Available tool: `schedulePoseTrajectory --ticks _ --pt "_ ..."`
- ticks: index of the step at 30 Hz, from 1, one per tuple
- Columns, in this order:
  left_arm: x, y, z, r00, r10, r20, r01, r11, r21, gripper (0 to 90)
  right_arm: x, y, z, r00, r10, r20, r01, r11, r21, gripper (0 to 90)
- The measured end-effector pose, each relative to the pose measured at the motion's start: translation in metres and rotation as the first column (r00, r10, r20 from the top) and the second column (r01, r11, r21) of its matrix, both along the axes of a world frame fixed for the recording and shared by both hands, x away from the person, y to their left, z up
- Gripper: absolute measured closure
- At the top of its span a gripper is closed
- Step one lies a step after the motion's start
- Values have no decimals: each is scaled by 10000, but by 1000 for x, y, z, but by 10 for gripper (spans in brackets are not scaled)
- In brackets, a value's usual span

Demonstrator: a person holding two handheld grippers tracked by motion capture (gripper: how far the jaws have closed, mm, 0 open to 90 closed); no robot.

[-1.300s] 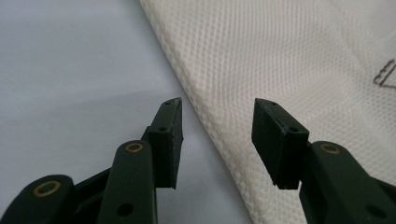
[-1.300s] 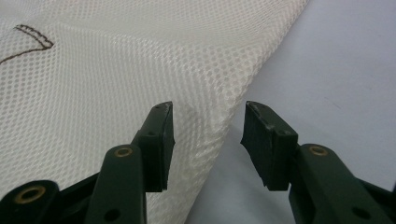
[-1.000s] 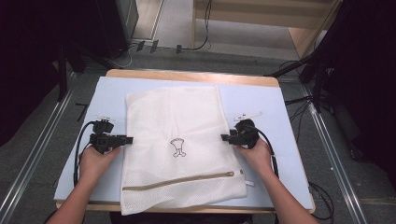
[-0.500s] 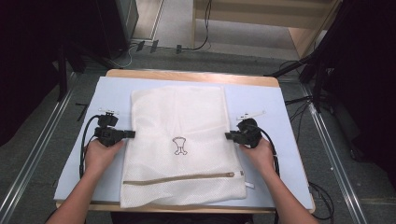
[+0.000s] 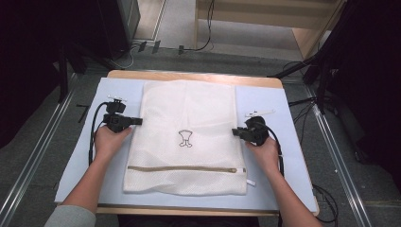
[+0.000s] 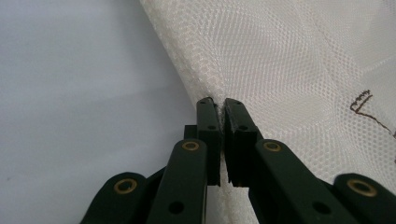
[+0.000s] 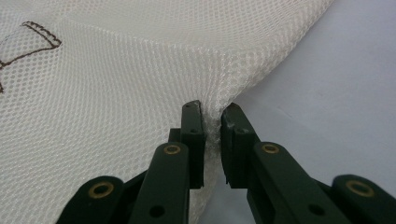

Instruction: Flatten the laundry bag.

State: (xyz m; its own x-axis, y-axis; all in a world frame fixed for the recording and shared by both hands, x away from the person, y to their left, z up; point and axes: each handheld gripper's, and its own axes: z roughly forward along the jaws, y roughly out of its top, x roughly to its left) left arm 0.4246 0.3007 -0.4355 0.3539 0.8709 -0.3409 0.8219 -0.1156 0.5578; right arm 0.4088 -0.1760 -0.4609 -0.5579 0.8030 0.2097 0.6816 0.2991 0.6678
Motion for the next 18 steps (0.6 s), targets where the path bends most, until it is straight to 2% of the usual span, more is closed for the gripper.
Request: schedulePoseTrajectory --ticks 1,3,5,7,9,13,18 --pt "1 1 0 10000 -53 19 53 10000 55 874 3 0 1 10000 26 -52 -26 10000 -35 829" --pt "4 2 -1 9999 81 90 -80 9999 -63 871 8 1 1 9999 48 115 -47 10000 -66 829" --pt "7 3 -4 10000 -13 94 13 10000 -10 869 10 2 1 9995 21 324 -18 10000 -74 829" --pt "9 2 -6 10000 3 93 -3 10000 49 866 15 3 -1 9998 28 217 -22 9997 -248 829" --pt "12 2 -8 9999 -12 101 11 10000 42 865 17 3 -3 9998 -108 195 111 9998 -159 828" --pt "13 2 -9 9999 8 161 -9 10000 41 845 19 4 -8 9999 -136 56 137 9993 -334 812" --pt "9 3 -4 9997 -209 127 209 9998 -41 691 18 1 -7 9996 -245 101 247 9996 -146 707"
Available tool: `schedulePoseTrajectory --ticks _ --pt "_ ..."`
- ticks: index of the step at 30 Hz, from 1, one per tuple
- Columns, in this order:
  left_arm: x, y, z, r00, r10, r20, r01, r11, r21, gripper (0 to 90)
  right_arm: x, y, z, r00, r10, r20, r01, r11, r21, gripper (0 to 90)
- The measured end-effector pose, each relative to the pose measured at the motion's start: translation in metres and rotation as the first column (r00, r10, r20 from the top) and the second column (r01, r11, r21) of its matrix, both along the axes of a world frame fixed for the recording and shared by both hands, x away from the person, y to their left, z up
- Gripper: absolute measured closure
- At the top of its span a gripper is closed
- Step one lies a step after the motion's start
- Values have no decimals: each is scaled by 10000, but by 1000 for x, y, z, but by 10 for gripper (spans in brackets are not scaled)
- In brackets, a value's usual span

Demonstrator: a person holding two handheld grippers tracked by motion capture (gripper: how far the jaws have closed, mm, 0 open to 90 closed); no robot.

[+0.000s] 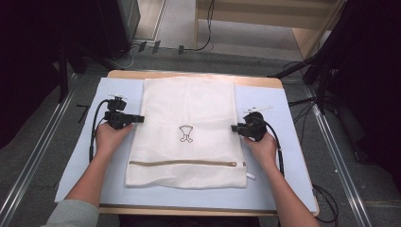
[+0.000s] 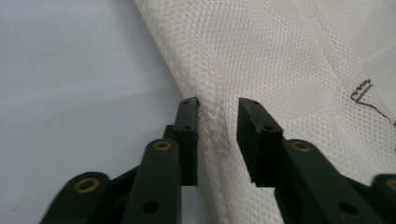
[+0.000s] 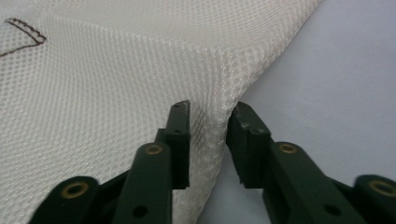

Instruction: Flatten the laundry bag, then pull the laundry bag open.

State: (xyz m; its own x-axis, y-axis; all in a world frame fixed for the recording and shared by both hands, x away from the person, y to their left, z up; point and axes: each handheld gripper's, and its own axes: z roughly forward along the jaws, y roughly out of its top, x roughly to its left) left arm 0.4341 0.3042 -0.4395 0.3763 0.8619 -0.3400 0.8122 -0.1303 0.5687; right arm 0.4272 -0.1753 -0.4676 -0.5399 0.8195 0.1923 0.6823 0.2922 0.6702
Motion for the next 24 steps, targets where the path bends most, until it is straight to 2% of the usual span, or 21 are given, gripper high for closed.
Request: schedulePoseTrajectory --ticks 5,8,12,16,24 --pt "-9 -3 11 9990 -424 158 419 9987 283 584 -5 -5 8 9995 -64 307 55 9996 285 618" --pt "-15 -5 17 9978 -587 313 584 9982 98 560 -9 -8 11 9993 -36 364 23 9993 364 591" --pt "-21 -6 20 9967 -731 343 735 9973 -85 550 -15 -10 12 9993 111 353 -121 9995 276 592" --pt "-25 -8 24 9958 -846 346 855 9960 -249 539 -19 -12 17 9992 113 375 -129 9990 417 592" --pt "-37 -18 32 9900 -1265 629 1280 9916 -202 514 -38 -11 26 9972 477 573 -504 9976 466 595"
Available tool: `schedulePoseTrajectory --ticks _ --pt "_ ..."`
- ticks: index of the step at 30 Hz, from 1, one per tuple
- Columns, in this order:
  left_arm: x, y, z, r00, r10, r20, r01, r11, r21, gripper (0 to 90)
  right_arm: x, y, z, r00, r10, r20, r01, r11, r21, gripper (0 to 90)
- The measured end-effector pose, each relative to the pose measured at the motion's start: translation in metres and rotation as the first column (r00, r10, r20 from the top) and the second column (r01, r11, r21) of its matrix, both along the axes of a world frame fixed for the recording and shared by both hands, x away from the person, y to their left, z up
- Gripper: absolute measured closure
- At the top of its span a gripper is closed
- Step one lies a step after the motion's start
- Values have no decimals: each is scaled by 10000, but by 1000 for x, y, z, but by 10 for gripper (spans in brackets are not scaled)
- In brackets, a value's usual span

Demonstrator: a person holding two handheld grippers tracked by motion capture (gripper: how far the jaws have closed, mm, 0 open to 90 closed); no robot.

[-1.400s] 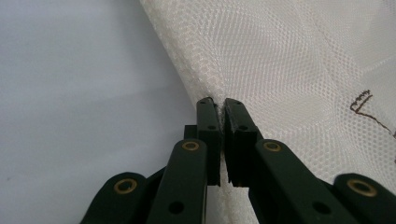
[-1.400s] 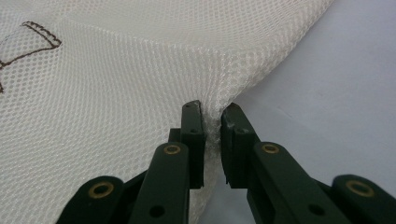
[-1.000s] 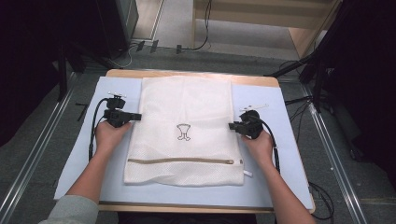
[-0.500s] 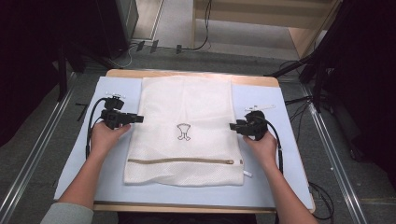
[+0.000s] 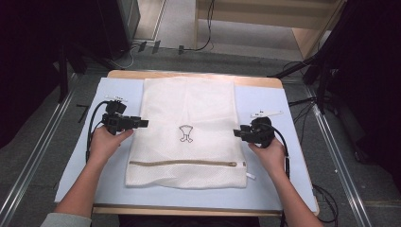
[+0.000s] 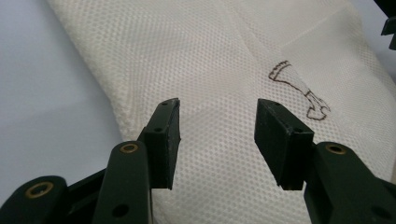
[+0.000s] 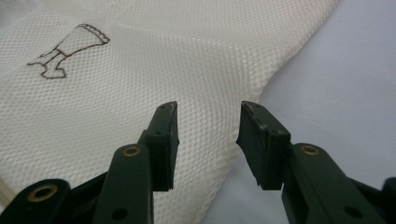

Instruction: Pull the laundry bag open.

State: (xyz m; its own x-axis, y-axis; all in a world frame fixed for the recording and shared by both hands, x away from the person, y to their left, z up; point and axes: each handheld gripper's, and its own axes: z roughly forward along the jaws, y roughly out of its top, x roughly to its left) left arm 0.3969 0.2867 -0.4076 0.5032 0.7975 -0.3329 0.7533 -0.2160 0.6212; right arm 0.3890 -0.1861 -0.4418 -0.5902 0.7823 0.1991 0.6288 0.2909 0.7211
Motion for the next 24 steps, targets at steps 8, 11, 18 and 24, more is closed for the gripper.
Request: schedulePoseTrajectory --ticks 8,11,18,24 --pt "-11 -11 1 9984 -497 262 492 9986 210 469 -19 1 5 9989 405 241 -408 9991 131 595" --pt "-14 -15 2 9983 -567 165 563 9982 206 459 -24 0 6 9983 521 254 -526 9984 188 594" --pt "-24 -27 5 9927 -1146 383 1145 9934 59 438 -41 1 6 9953 939 237 -946 9951 298 594" --pt "-29 -37 7 9882 -1423 563 1422 9898 60 445 -53 2 6 9927 1201 119 -1204 9924 246 634"
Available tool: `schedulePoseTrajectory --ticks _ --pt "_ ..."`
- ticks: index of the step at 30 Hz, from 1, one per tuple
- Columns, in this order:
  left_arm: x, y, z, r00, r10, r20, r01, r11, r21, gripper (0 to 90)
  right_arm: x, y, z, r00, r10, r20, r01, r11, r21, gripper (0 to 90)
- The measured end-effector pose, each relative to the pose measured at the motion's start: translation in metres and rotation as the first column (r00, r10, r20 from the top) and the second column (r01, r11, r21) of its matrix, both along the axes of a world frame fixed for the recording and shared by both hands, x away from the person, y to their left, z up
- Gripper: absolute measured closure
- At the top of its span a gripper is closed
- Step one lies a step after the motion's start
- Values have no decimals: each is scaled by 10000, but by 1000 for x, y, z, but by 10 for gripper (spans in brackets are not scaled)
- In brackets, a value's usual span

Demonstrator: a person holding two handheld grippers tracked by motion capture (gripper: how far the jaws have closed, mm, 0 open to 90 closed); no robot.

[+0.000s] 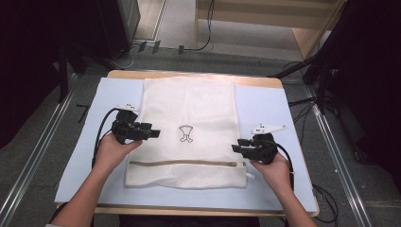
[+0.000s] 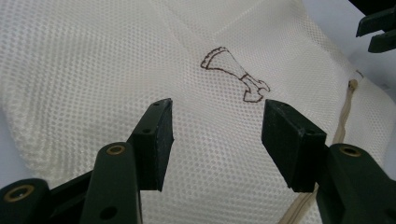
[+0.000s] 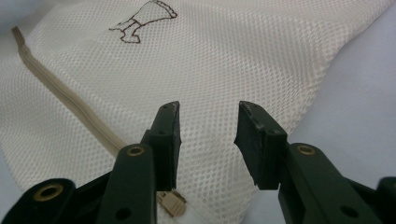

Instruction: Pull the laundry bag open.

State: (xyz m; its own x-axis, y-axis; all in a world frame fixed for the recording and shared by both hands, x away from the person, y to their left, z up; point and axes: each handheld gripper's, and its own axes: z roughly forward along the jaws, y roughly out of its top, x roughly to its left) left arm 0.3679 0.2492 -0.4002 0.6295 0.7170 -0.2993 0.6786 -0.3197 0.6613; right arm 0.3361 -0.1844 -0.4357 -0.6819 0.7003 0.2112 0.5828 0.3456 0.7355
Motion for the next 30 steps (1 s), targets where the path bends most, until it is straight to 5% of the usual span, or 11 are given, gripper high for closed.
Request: schedulePoseTrajectory --ticks 12,25,30 --pt "3 -18 0 9991 -403 93 403 9992 61 443 -11 -2 -12 9987 256 -435 -262 9996 -136 893" --pt "12 -35 -3 9964 -850 28 849 9963 166 421 -15 1 -30 9916 301 -1261 -366 9981 -503 900" --pt "13 -39 -4 9957 -931 -13 931 9955 151 421 -13 -2 -36 9899 387 -1362 -429 9987 -279 900"
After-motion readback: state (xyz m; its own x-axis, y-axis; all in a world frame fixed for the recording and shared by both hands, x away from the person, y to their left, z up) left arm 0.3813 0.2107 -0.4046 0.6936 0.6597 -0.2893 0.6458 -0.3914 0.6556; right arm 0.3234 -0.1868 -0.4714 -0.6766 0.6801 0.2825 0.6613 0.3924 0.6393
